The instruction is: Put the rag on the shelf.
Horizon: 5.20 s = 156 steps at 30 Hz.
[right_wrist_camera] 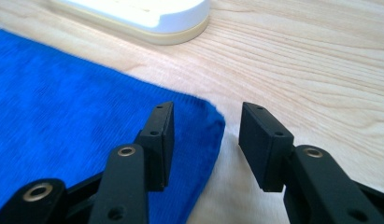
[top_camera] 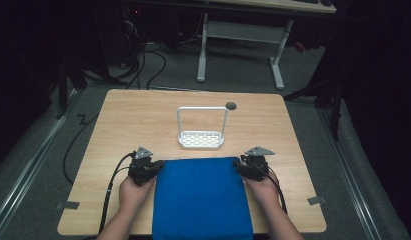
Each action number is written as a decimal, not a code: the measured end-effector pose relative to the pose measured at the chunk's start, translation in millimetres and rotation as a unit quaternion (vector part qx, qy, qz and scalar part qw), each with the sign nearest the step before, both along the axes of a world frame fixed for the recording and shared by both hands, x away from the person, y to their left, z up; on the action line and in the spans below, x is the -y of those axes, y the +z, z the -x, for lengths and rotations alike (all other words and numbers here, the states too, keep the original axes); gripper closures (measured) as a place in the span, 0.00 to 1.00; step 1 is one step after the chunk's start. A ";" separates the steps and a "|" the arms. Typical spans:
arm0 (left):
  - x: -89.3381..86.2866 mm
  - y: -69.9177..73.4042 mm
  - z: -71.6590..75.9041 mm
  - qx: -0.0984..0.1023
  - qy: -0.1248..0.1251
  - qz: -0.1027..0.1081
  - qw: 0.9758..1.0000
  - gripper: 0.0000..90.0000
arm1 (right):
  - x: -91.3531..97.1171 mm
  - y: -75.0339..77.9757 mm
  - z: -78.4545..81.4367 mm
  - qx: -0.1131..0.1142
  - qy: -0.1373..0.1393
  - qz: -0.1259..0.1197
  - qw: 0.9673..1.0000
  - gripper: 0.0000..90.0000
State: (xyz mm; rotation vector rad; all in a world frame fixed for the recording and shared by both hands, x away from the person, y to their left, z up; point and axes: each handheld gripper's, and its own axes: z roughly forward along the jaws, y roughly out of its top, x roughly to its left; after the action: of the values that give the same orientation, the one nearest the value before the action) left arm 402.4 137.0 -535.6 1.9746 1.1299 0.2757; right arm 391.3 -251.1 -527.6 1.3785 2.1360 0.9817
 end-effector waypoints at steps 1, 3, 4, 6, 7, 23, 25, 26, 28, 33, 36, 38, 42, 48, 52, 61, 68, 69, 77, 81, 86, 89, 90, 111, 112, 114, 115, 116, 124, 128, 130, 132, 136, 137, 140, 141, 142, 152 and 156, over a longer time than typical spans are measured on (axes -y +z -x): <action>-0.3 -0.2 -0.3 0.000 0.001 0.002 1.000 0.94 | -0.8 -0.8 -3.2 -0.005 -0.001 -0.001 1.000 0.63; -1.2 -0.2 -0.8 -0.003 0.000 0.004 1.000 0.94 | -3.0 -2.6 -5.8 -0.005 -0.003 0.008 1.000 0.66; -1.4 -0.2 -1.0 -0.004 0.000 0.005 1.000 0.95 | -3.4 -2.7 -6.0 -0.004 -0.004 0.010 1.000 0.67; -1.7 -0.3 -1.4 -0.005 0.002 0.006 1.000 0.96 | -3.3 -2.2 -6.1 -0.005 -0.004 0.009 1.000 0.78; -1.8 -0.3 -1.4 -0.006 0.001 0.006 1.000 0.96 | -3.6 -2.1 -5.7 -0.003 -0.004 0.014 1.000 0.85; -6.3 6.7 9.0 0.037 -0.001 0.022 0.999 0.97 | -6.3 15.3 26.1 0.071 0.037 0.005 0.997 0.98; -8.5 11.6 13.2 0.051 0.000 0.030 0.998 0.97 | -4.9 19.3 29.5 0.079 0.035 -0.007 0.996 0.98; -9.2 14.8 15.8 0.061 0.001 0.031 0.998 0.97 | -4.7 20.8 30.9 0.081 0.035 -0.011 0.996 0.98; -11.3 21.9 21.2 0.081 0.002 0.033 0.996 0.97 | -4.6 25.5 34.8 0.091 0.035 -0.015 0.995 0.98; -17.7 40.7 33.8 0.122 0.009 0.054 0.991 0.97 | -4.6 41.8 46.1 0.126 0.035 -0.031 0.991 0.98; -20.2 50.3 40.3 0.146 0.014 0.068 0.987 0.97 | -5.1 56.9 55.7 0.164 0.032 -0.042 0.985 0.98; -22.3 56.7 44.6 0.160 0.016 0.077 0.984 0.97 | -5.7 62.9 61.4 0.180 0.035 -0.043 0.982 0.98; -26.7 68.0 51.9 0.188 0.019 0.098 0.977 0.97 | -7.2 69.6 67.3 0.191 0.038 -0.051 0.979 0.98; -30.4 85.1 60.8 0.215 0.018 0.118 0.969 0.97 | -9.5 86.8 77.0 0.226 0.041 -0.063 0.971 0.98; -31.3 99.7 68.2 0.239 0.015 0.130 0.962 0.97 | -8.8 97.9 82.5 0.245 0.043 -0.071 0.966 0.98; -27.7 130.9 85.8 0.293 0.001 0.140 0.946 0.97 | -6.3 122.1 92.7 0.284 0.041 -0.088 0.954 0.98; -20.0 155.8 84.3 0.326 -0.014 0.133 0.936 0.98 | -7.8 146.1 93.9 0.318 0.044 -0.090 0.943 0.98; -18.5 160.6 83.4 0.332 -0.016 0.130 0.934 0.98 | -8.0 149.8 93.3 0.324 0.044 -0.089 0.941 0.98; -16.2 192.6 75.9 0.365 -0.020 0.131 0.922 0.98 | -7.2 189.1 88.1 0.361 0.045 -0.086 0.928 0.98; -17.4 206.4 69.0 0.377 -0.015 0.129 0.917 0.98 | -4.7 206.2 83.3 0.372 0.041 -0.088 0.923 0.98; -19.0 214.1 62.3 0.383 -0.011 0.124 0.915 0.98 | -2.0 215.9 78.2 0.379 0.034 -0.092 0.920 0.98; -20.3 214.4 56.8 0.379 -0.009 0.122 0.917 0.98 | -0.7 217.3 75.3 0.378 0.032 -0.093 0.920 0.98; -20.3 214.4 55.3 0.378 -0.008 0.119 0.918 0.98 | -0.5 217.2 73.8 0.377 0.030 -0.092 0.921 0.99; -11.2 239.6 -36.6 0.374 0.012 0.021 0.927 0.98 | 0.4 242.9 -11.1 0.352 -0.005 -0.084 0.932 0.99; -10.0 241.7 -42.0 0.376 0.014 0.015 0.927 0.98 | -0.1 244.0 -16.1 0.354 -0.007 -0.082 0.932 0.99; -8.0 244.6 -50.5 0.373 0.018 0.003 0.928 0.98 | -1.0 245.7 -26.6 0.351 -0.010 -0.081 0.933 0.99; -6.4 246.2 -55.2 0.371 0.020 -0.004 0.929 0.98 | -1.3 246.3 -32.4 0.350 -0.012 -0.079 0.933 0.99; -4.1 247.9 -61.0 0.369 0.023 -0.013 0.929 0.98 | -1.8 247.0 -38.0 0.348 -0.015 -0.079 0.934 0.99; -2.1 249.8 -93.3 0.351 0.048 -0.012 0.935 0.98 | -4.4 246.5 -80.0 0.332 -0.028 -0.073 0.940 0.99; 0.3 243.9 -107.9 0.337 0.052 -0.008 0.940 0.98 | -5.2 245.0 -93.8 0.326 -0.032 -0.066 0.943 0.99; 1.9 237.9 -114.9 0.326 0.052 -0.007 0.944 0.98 | -4.4 242.4 -99.6 0.321 -0.035 -0.061 0.944 0.99; 3.3 230.1 -121.9 0.313 0.052 -0.010 0.948 0.98 | -4.1 236.5 -106.1 0.311 -0.037 -0.052 0.948 0.99; 6.6 211.4 -132.7 0.287 0.052 -0.020 0.956 0.98 | -3.7 222.5 -115.4 0.292 -0.038 -0.039 0.955 0.99; 6.7 205.8 -134.9 0.279 0.052 -0.020 0.959 0.98 | -4.1 218.2 -117.5 0.287 -0.039 -0.037 0.956 0.99; 6.1 188.0 -141.2 0.252 0.050 -0.020 0.966 0.98 | -4.8 204.3 -123.9 0.269 -0.037 -0.025 0.962 0.99; 6.1 183.3 -142.5 0.244 0.049 -0.022 0.968 0.98 | -5.1 199.2 -126.2 0.261 -0.034 -0.021 0.964 0.99; 6.5 175.5 -144.5 0.231 0.047 -0.024 0.972 0.98 | -5.4 195.1 -127.7 0.256 -0.032 -0.016 0.966 0.99; 9.0 117.8 -149.2 0.143 0.016 -0.036 0.989 0.98 | -2.8 138.6 -134.9 0.189 -0.031 -0.005 0.981 0.99; 9.8 96.5 -147.8 0.117 0.003 -0.033 0.993 0.98 | -2.0 119.6 -134.3 0.169 -0.030 -0.009 0.985 0.99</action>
State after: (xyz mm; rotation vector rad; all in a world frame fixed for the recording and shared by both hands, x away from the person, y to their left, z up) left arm 550.2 127.2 -439.1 1.9382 0.9864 0.5396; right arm 525.7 -249.2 -407.9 1.1790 1.8292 1.1232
